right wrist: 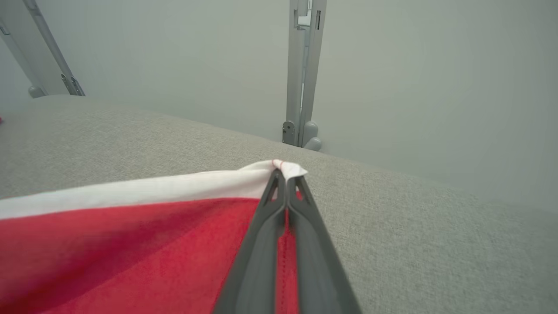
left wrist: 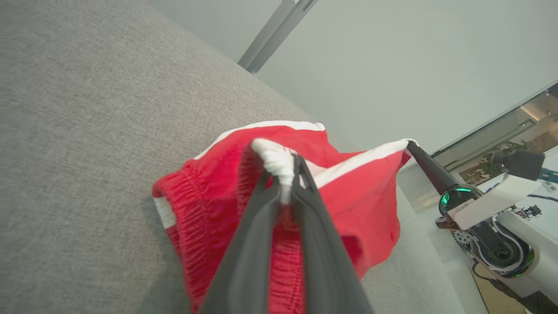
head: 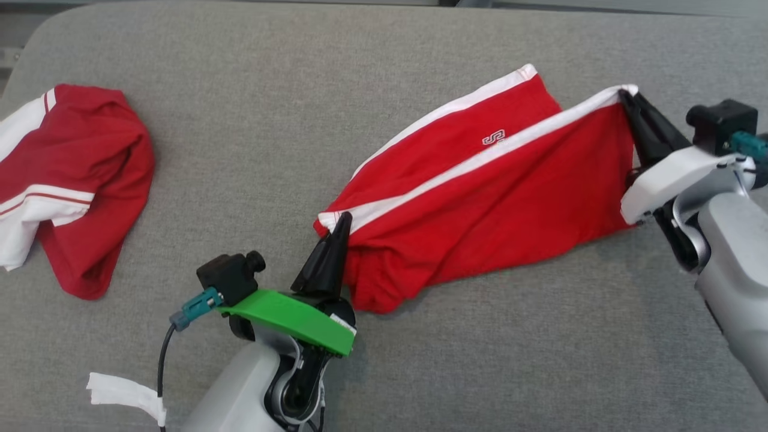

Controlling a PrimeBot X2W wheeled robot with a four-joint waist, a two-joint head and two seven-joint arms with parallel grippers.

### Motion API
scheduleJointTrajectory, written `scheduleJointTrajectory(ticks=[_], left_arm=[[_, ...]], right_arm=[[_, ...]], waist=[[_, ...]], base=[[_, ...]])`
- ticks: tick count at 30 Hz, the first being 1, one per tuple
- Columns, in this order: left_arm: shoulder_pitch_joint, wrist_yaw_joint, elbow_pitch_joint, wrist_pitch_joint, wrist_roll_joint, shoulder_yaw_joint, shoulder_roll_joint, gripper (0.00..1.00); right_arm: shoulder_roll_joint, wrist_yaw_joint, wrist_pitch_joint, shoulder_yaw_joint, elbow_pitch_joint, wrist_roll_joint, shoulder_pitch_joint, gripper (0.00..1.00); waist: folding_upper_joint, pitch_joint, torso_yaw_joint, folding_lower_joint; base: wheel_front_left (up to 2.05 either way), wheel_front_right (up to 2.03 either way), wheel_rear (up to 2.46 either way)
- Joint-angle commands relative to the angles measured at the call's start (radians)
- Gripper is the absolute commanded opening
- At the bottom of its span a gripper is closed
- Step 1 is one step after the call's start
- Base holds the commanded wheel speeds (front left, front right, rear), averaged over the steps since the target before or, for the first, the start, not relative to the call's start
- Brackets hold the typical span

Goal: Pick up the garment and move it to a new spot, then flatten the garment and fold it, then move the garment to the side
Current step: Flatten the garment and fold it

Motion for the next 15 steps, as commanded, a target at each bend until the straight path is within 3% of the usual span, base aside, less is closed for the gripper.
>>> scheduleJointTrajectory(ticks=[1, 14, 15], left_arm=[[-0.032, 0.002, 0.004, 0.0, 0.028, 0.02, -0.015, 0.0], [-0.147, 0.002, -0.007, 0.0, 0.1, 0.067, -0.054, 0.0], [-0.152, 0.002, -0.005, 0.0, 0.096, 0.062, -0.054, 0.11]], right_arm=[[-0.013, -0.001, -0.003, 0.016, 0.034, -0.007, -0.055, 0.0], [-0.037, -0.002, -0.002, 0.14, 0.201, -0.009, -0.299, 0.0], [-0.033, -0.001, -0.002, 0.147, 0.214, -0.007, -0.308, 0.0]], waist=[[0.0, 0.097, 0.082, 0.0], [0.0, 0.208, 0.14, 0.0], [0.0, 0.212, 0.141, 0.0]], base=[[0.0, 0.0, 0.0], [0.0, 0.0, 0.0], [0.0, 0.0, 0.0]])
